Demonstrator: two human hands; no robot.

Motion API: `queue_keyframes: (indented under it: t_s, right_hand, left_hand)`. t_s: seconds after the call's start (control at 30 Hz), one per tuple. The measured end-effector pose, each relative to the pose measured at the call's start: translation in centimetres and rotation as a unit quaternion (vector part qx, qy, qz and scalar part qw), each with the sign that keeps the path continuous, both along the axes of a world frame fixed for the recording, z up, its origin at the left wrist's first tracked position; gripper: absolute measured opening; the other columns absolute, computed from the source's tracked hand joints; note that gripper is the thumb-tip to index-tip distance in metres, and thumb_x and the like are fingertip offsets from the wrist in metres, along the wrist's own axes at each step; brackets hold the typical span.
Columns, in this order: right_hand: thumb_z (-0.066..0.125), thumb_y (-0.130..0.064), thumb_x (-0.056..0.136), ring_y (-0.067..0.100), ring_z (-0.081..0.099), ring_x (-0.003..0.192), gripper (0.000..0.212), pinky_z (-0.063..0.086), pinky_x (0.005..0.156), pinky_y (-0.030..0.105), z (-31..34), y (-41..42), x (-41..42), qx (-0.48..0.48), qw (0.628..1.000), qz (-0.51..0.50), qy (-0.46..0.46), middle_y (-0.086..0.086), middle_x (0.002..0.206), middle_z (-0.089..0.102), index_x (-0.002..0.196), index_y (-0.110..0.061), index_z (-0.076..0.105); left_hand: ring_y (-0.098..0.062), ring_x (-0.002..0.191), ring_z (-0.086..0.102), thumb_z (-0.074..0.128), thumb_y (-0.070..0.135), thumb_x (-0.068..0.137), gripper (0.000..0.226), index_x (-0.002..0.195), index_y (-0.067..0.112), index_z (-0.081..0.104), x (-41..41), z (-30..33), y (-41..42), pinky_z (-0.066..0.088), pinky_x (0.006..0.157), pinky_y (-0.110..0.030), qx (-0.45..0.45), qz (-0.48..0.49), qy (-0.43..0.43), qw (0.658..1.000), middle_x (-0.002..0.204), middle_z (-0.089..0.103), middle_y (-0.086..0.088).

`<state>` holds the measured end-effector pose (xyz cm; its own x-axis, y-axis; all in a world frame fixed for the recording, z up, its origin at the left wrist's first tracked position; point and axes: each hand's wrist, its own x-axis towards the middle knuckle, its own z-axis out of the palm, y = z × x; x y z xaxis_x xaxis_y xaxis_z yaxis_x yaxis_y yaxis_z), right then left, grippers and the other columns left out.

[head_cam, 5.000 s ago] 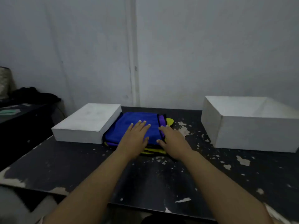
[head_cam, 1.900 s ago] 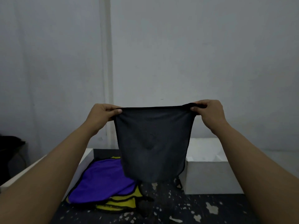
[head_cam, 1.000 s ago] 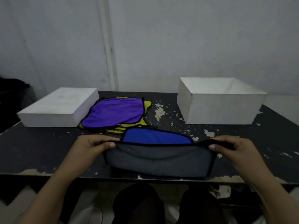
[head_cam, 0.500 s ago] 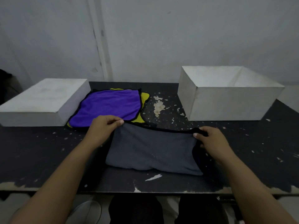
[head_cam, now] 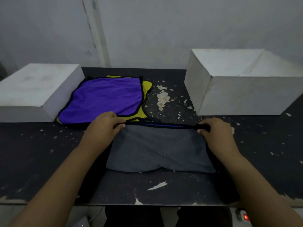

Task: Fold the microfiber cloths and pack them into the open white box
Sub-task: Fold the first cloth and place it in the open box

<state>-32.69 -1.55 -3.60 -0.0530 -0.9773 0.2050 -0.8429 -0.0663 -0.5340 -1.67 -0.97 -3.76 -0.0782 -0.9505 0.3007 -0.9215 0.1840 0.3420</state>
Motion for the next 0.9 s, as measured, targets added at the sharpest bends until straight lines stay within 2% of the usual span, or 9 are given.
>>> queue_keyframes:
  t_s: [0.13,0.23,0.3,0.33,0.47,0.57,0.7,0.77,0.9]
  right_hand:
    - [0.069,-0.013,0.081,0.026,0.053,0.108,0.036,0.033,0.086,0.022,0.0,0.7,-0.1,-0.039,0.999,-0.023,0.013,0.012,0.113,0.059,0.115,-0.007,0.060]
    - [0.069,-0.025,0.082,0.025,0.051,0.112,0.048,0.044,0.092,0.033,0.5,2.2,-0.7,-0.030,0.995,-0.073,-0.058,0.009,0.119,0.054,0.124,-0.011,0.052]
    - [0.067,-0.032,0.083,0.024,0.052,0.110,0.050,0.050,0.088,0.042,0.8,3.8,-1.1,-0.022,0.989,-0.107,-0.095,0.009,0.119,0.054,0.125,-0.011,0.049]
    - [0.065,-0.036,0.083,0.024,0.053,0.107,0.049,0.050,0.087,0.041,0.9,4.7,-1.2,-0.019,0.988,-0.122,-0.096,0.009,0.117,0.056,0.122,-0.010,0.051]
    - [0.057,-0.056,0.080,0.023,0.055,0.100,0.051,0.047,0.086,0.039,1.0,8.3,-0.9,0.027,0.989,-0.144,-0.001,0.007,0.106,0.059,0.105,-0.012,0.061]
    - [0.048,-0.066,0.079,0.020,0.052,0.099,0.049,0.039,0.085,0.038,1.1,10.1,0.1,0.068,0.984,-0.127,0.102,0.000,0.101,0.056,0.096,-0.022,0.062]
    - [0.050,-0.056,0.085,0.020,0.050,0.102,0.037,0.036,0.086,0.036,0.6,11.2,1.1,0.051,0.981,-0.124,0.138,-0.001,0.106,0.056,0.100,-0.023,0.057]
    - [0.051,-0.049,0.088,0.021,0.049,0.104,0.031,0.036,0.087,0.036,0.6,11.3,1.2,0.047,0.984,-0.125,0.122,0.000,0.108,0.055,0.102,-0.022,0.055]
    - [0.050,-0.039,0.091,0.025,0.046,0.105,0.026,0.037,0.089,0.037,0.6,11.2,1.0,0.098,0.986,-0.103,0.084,0.006,0.109,0.053,0.101,-0.016,0.057]
  left_hand:
    - [-0.024,0.101,0.053,0.061,0.012,0.086,0.029,0.114,0.013,0.065,-2.7,1.2,-0.1,0.047,0.078,-0.037,-0.015,-0.023,-0.038,0.999,0.102,0.058,-0.006]
    - [-0.019,0.101,0.056,0.056,0.015,0.089,0.026,0.113,0.017,0.066,-7.1,2.3,-0.8,0.047,0.083,-0.033,-0.014,-0.098,-0.003,0.995,0.104,0.060,-0.004]
    - [-0.018,0.099,0.058,0.055,0.018,0.090,0.024,0.111,0.019,0.067,-10.4,2.7,-1.6,0.048,0.088,-0.034,0.006,-0.155,0.018,0.988,0.105,0.062,-0.002]
    - [-0.019,0.098,0.059,0.055,0.017,0.090,0.024,0.110,0.020,0.068,-12.1,2.8,-2.1,0.049,0.089,-0.036,0.018,-0.184,0.023,0.983,0.105,0.063,-0.002]
    - [-0.022,0.107,0.057,0.052,0.007,0.090,0.032,0.117,0.020,0.064,-17.2,2.5,-3.6,0.046,0.093,-0.039,0.079,-0.286,-0.007,0.955,0.115,0.061,-0.005]
    - [-0.021,0.109,0.053,0.047,-0.008,0.087,0.051,0.124,0.025,0.058,-19.3,2.8,-3.8,0.043,0.087,-0.030,0.105,-0.354,-0.110,0.923,0.123,0.055,-0.004]
    - [-0.021,0.102,0.058,0.049,-0.013,0.082,0.056,0.123,0.023,0.060,-20.3,3.1,-4.3,0.042,0.076,-0.025,0.104,-0.382,-0.222,0.891,0.119,0.058,-0.005]
    - [-0.023,0.100,0.060,0.052,-0.009,0.081,0.048,0.118,0.020,0.063,-20.5,3.1,-4.5,0.048,0.080,-0.030,0.094,-0.378,-0.243,0.888,0.114,0.062,-0.006]
    - [-0.025,0.096,0.057,0.052,-0.003,0.082,0.028,0.102,0.013,0.062,-20.7,4.0,-4.2,0.046,0.079,-0.035,0.082,-0.369,-0.261,0.888,0.107,0.060,-0.008]
